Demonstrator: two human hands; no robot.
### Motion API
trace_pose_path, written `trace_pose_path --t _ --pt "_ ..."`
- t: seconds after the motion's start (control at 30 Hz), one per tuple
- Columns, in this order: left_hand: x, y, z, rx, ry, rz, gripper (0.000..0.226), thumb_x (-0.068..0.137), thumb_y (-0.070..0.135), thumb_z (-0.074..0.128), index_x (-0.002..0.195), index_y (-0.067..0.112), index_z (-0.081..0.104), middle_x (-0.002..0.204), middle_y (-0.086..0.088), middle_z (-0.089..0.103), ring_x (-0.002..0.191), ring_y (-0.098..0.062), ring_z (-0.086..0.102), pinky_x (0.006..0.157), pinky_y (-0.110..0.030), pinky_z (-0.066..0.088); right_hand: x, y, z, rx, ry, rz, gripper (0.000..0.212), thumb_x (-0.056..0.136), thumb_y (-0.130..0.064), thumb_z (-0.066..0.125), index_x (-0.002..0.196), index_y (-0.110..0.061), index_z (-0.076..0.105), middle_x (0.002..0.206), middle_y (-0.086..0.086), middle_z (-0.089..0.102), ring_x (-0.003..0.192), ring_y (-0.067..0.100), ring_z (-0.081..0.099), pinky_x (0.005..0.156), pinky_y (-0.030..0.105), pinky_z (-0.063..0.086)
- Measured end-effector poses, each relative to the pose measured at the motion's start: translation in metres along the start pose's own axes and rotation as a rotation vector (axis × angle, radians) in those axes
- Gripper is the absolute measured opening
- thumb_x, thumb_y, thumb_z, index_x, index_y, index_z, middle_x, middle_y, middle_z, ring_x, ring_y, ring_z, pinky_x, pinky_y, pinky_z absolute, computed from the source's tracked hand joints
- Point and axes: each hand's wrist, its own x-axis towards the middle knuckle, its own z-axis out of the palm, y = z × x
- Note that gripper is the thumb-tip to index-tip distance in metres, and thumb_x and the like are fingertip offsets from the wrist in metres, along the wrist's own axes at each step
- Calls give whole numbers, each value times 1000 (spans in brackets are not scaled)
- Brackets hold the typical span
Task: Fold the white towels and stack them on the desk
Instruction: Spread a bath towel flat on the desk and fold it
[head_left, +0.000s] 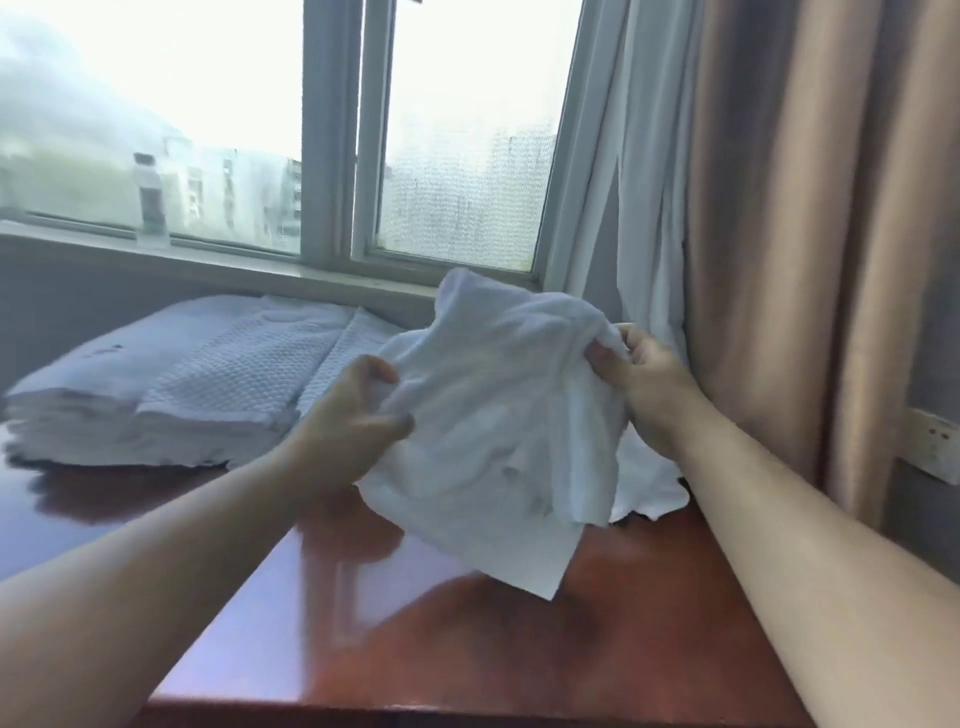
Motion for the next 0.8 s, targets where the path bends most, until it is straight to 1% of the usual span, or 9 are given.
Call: trace_pose_path --t 0.13,0.2,0.3,0.4,0.43,0.5,0.57,0.7,0.8 --pt "5 22 -18 63 110 47 40 84 37 78 112 42 51 103 -6 65 91 -26 66 82 -44 56 6 -27 1 -701 7 -118 23 88 -51 72 88 -30 63 82 -10 67 76 7 60 64 26 45" --pt "9 23 -22 183 171 50 32 94 40 66 124 33 57 109 -5 67 103 -27 64 94 -46 52 5 -32 1 -805 5 -133 20 84 -48 75 83 -31 63 83 -11 66 76 8 59 62 27 41" --pt "6 19 -24 188 174 38 19 101 40 54 102 33 71 98 6 72 100 -23 66 95 -45 52 4 -28 -1 -918 88 -205 14 86 -38 74 83 -33 61 88 -5 65 87 19 59 68 31 39" --pt "2 9 -25 128 100 75 20 96 37 65 115 41 69 102 18 70 104 -13 65 95 -29 50 6 -22 -2 -598 207 -151 11 94 -26 64 85 -29 57 81 -6 62 79 20 56 64 31 41" --pt "0 7 -24 159 48 86 40 90 34 73 129 40 62 107 17 67 108 -10 62 95 -24 47 7 -22 0 -406 215 -80 11 96 -24 61 87 -27 56 82 -5 62 79 19 56 65 31 43" --pt "-2 3 -20 219 10 71 79 81 31 84 148 36 43 119 6 58 118 -12 54 104 -32 43 7 -21 2 -40 213 25 6 99 -20 58 94 -22 57 90 2 63 85 21 58 72 34 46" --pt "-3 -4 -14 217 99 17 93 76 36 84 153 32 33 127 -3 56 121 -23 54 109 -46 42 5 -25 4 245 207 81 11 101 -17 58 109 -10 62 95 10 66 88 25 62 72 35 50" --pt "-26 -27 12 -66 77 -339 125 54 57 85 157 21 24 142 -10 53 122 -31 58 105 -52 47 -1 -29 12 478 204 154 21 99 -18 63 104 0 73 93 14 77 85 28 75 71 38 62" --pt "-50 -59 41 -164 -237 -443 78 53 48 85 124 19 68 113 -13 74 100 -34 72 94 -58 54 -1 -24 24 570 133 234 37 101 -26 56 121 1 70 113 21 73 106 35 72 93 48 58"
